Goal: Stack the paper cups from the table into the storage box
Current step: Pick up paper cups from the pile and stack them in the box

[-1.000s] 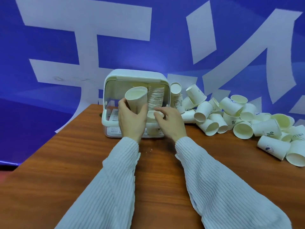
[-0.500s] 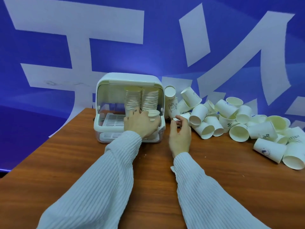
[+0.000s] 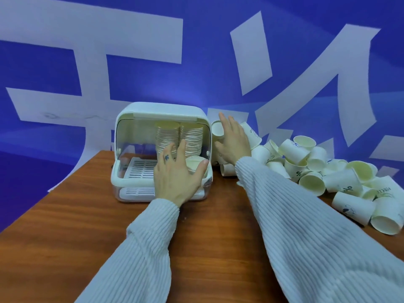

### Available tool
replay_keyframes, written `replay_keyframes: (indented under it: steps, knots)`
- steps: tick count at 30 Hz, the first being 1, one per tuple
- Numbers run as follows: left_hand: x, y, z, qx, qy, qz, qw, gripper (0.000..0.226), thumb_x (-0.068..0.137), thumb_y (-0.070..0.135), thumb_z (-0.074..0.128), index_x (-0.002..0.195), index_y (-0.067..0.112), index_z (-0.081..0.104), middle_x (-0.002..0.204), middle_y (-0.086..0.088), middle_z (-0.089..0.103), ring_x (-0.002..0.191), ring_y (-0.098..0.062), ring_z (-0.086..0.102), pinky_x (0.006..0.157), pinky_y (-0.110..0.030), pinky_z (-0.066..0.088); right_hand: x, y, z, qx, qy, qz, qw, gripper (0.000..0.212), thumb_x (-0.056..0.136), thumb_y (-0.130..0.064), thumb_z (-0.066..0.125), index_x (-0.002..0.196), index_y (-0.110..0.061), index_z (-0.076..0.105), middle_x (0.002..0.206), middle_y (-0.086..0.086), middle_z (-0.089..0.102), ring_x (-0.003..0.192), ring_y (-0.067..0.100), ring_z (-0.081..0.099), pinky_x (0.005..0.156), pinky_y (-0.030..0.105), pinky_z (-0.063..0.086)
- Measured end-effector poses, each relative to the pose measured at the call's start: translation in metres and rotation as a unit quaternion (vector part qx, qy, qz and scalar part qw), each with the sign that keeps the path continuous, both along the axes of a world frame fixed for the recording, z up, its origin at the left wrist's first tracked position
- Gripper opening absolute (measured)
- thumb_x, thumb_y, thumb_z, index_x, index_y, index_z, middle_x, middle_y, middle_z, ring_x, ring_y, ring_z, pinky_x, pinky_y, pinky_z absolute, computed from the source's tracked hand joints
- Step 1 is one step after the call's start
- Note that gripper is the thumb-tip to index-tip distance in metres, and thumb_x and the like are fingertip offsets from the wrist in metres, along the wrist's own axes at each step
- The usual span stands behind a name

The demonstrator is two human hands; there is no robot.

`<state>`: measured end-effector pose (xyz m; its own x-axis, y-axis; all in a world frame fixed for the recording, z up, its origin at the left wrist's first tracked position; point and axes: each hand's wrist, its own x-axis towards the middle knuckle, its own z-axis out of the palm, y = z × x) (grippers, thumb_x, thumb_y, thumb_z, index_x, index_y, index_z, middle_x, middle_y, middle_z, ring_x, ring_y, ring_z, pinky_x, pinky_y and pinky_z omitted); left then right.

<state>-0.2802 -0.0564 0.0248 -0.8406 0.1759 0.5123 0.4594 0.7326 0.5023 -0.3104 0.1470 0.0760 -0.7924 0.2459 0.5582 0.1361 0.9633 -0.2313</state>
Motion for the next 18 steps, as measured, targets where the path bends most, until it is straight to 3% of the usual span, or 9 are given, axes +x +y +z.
replay_keyframes:
  steps: [4, 6, 7, 9, 11, 14, 16, 18]
  knots:
    - [0.001, 0.002, -0.001, 0.002, 0.007, -0.001, 1.0, 0.086, 0.09, 0.08, 0.036, 0.16, 0.034, 0.019, 0.166, -0.005, 0.02, 0.151, -0.029, 0.017, 0.119, -0.052, 0.024, -0.011, 0.008, 0.0, 0.053, 0.039, 0.018, 0.998, 0.068, 0.097, -0.027, 0.063, 0.158, -0.028, 0.033, 0.152, 0.002, 0.049, 0.139, 0.027, 0.043, 0.114, 0.043, 0.037]
    - [0.001, 0.002, -0.001, 0.014, 0.009, -0.002, 1.0, 0.085, 0.09, 0.077, 0.041, 0.16, 0.033, 0.021, 0.165, -0.005, 0.022, 0.151, -0.029, 0.017, 0.12, -0.051, 0.022, -0.002, 0.006, 0.004, 0.013, 0.123, 0.014, 0.992, 0.06, 0.096, -0.029, 0.063, 0.152, -0.026, 0.043, 0.143, 0.001, 0.056, 0.131, 0.024, 0.049, 0.109, 0.039, 0.041]
    - [0.001, 0.001, 0.0, 0.035, 0.013, -0.005, 0.999, 0.083, 0.09, 0.073, 0.046, 0.159, 0.031, 0.024, 0.163, -0.005, 0.025, 0.15, -0.029, 0.017, 0.12, -0.051, 0.023, 0.008, 0.003, 0.007, -0.052, 0.183, 0.018, 0.982, 0.06, 0.094, -0.03, 0.064, 0.15, -0.026, 0.044, 0.14, -0.001, 0.056, 0.128, 0.02, 0.05, 0.105, 0.035, 0.043]
    - [0.002, 0.001, 0.002, 0.105, 0.042, -0.022, 0.993, 0.078, 0.09, 0.062, 0.057, 0.155, 0.025, 0.034, 0.157, -0.006, 0.034, 0.147, -0.028, 0.022, 0.12, -0.052, 0.027, 0.034, -0.009, 0.013, -0.251, 0.304, 0.058, 0.917, 0.062, 0.091, -0.029, 0.066, 0.149, -0.027, 0.044, 0.134, -0.005, 0.054, 0.121, 0.009, 0.054, 0.099, 0.026, 0.046]
    - [0.007, 0.002, 0.005, 0.177, 0.081, -0.052, 0.98, 0.074, 0.088, 0.054, 0.064, 0.151, 0.02, 0.041, 0.148, -0.004, 0.042, 0.141, -0.023, 0.032, 0.118, -0.049, 0.032, 0.059, -0.023, 0.015, -0.443, 0.366, 0.136, 0.807, 0.059, 0.09, -0.026, 0.064, 0.145, -0.021, 0.047, 0.127, -0.003, 0.055, 0.11, 0.001, 0.062, 0.093, 0.027, 0.054]
    - [0.016, 0.009, 0.016, 0.313, -0.028, -0.179, 0.932, 0.091, 0.082, 0.054, 0.075, 0.156, 0.029, 0.03, 0.15, 0.006, 0.041, 0.132, -0.009, 0.047, 0.112, -0.035, 0.042, 0.088, -0.043, 0.001, -0.621, 0.266, 0.24, 0.698, 0.046, 0.085, -0.025, 0.06, 0.129, -0.014, 0.055, 0.118, 0.009, 0.064, 0.107, 0.022, 0.068, 0.09, 0.037, 0.06]
    - [0.022, 0.013, 0.025, 0.41, -0.125, -0.235, 0.872, 0.1, 0.075, 0.056, 0.079, 0.157, 0.033, 0.027, 0.14, 0.019, 0.049, 0.121, -0.002, 0.059, 0.104, -0.036, 0.052, 0.1, -0.056, -0.011, -0.653, 0.174, 0.279, 0.683, 0.041, 0.086, -0.026, 0.061, 0.124, -0.011, 0.056, 0.109, 0.009, 0.07, 0.098, 0.025, 0.071, 0.085, 0.038, 0.06]
    - [0.023, 0.014, 0.031, 0.431, -0.11, -0.222, 0.868, 0.085, 0.081, 0.047, 0.08, 0.151, 0.025, 0.038, 0.124, 0.029, 0.054, 0.108, 0.011, 0.06, 0.098, -0.022, 0.052, 0.101, -0.058, -0.016, -0.661, 0.143, 0.28, 0.681, 0.042, 0.094, -0.033, 0.061, 0.129, -0.011, 0.057, 0.117, 0.011, 0.071, 0.103, 0.025, 0.073, 0.089, 0.038, 0.06]
